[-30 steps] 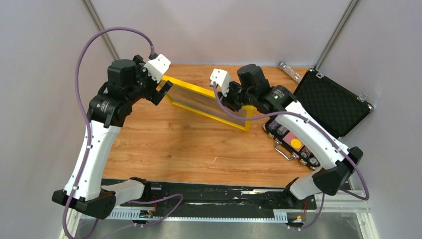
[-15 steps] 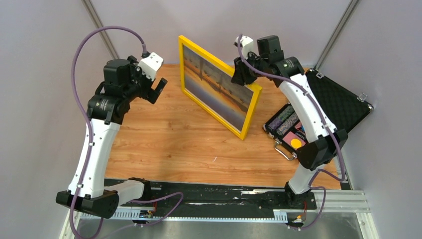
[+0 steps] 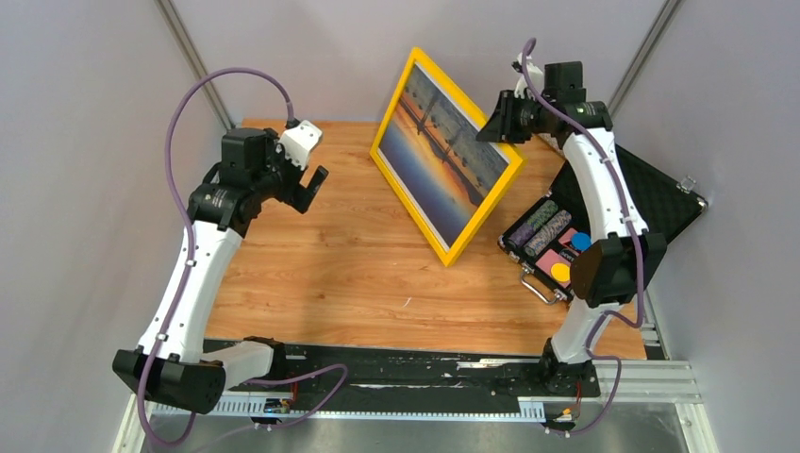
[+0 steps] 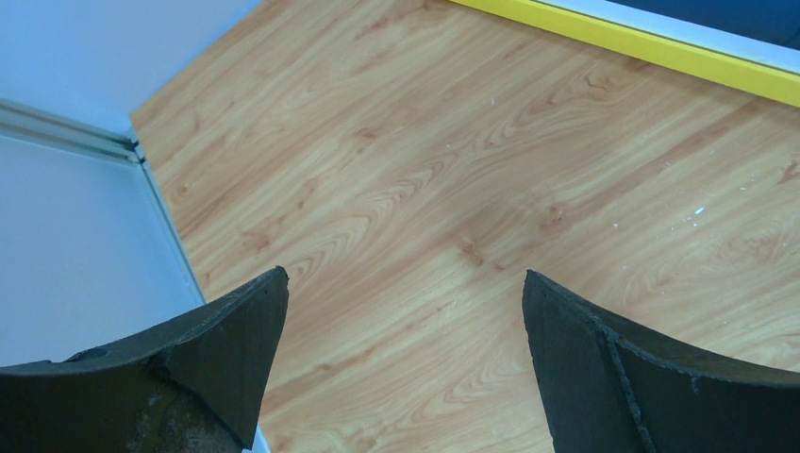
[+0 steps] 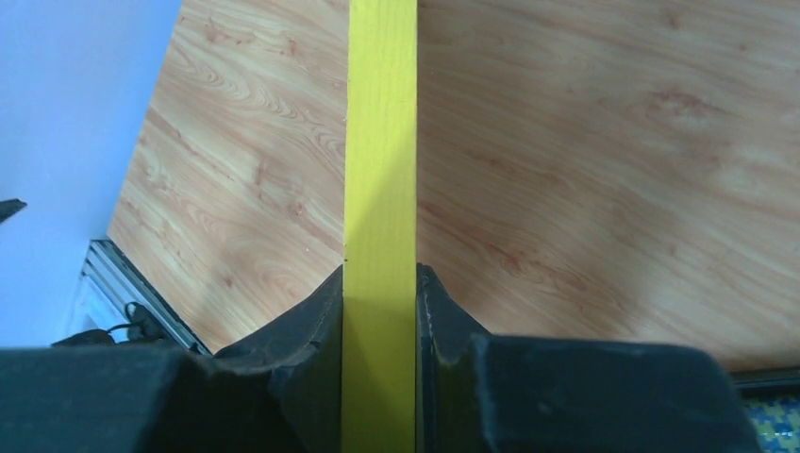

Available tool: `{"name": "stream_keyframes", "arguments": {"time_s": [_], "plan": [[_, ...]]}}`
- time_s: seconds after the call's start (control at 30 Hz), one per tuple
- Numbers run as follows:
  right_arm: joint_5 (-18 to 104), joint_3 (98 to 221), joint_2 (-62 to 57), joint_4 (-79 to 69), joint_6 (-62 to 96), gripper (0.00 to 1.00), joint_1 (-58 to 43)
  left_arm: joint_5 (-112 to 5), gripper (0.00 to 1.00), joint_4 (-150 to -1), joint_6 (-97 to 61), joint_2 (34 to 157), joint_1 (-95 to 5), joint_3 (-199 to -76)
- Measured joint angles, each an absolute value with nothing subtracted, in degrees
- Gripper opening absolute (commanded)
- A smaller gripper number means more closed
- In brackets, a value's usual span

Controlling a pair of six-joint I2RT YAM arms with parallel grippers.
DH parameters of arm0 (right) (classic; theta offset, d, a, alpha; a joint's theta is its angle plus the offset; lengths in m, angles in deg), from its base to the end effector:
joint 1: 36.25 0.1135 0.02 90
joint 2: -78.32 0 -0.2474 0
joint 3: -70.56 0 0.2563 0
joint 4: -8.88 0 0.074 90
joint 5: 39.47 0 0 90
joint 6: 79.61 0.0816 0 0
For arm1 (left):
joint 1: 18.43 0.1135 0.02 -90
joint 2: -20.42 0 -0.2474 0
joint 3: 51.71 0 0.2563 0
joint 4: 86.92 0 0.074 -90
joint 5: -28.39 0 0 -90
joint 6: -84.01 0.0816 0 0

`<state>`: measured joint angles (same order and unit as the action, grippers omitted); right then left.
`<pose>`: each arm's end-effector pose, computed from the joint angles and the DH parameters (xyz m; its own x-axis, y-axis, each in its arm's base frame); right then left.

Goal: Put the photo into the frame

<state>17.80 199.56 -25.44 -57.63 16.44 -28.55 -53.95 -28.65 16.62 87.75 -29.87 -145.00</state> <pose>0.4082 0.0997 0.3690 -0.7043 -0.0058 -0.7098 -0.4437 0.7842 0.4339 0.2781 -0.0674 0.3712 -0.3656 0.4627 -0.8076 0.4848 0.8353 0.2592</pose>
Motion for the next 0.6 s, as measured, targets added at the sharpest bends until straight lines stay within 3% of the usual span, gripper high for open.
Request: {"name": "stream_keyframes", "arguments": {"time_s": [0.37, 0.6], "plan": [[10.3, 182.2, -22.6, -45.9, 24.6, 0.00, -33.7, -50.2, 1.00, -30.6, 14.9, 88.5, -29.9, -141.8], [7.9, 162.3, -15.0, -31.4, 33.4, 0.00, -35.1, -48.0, 1.00, -32.7, 13.3, 90.1, -29.9, -140.4]]}}
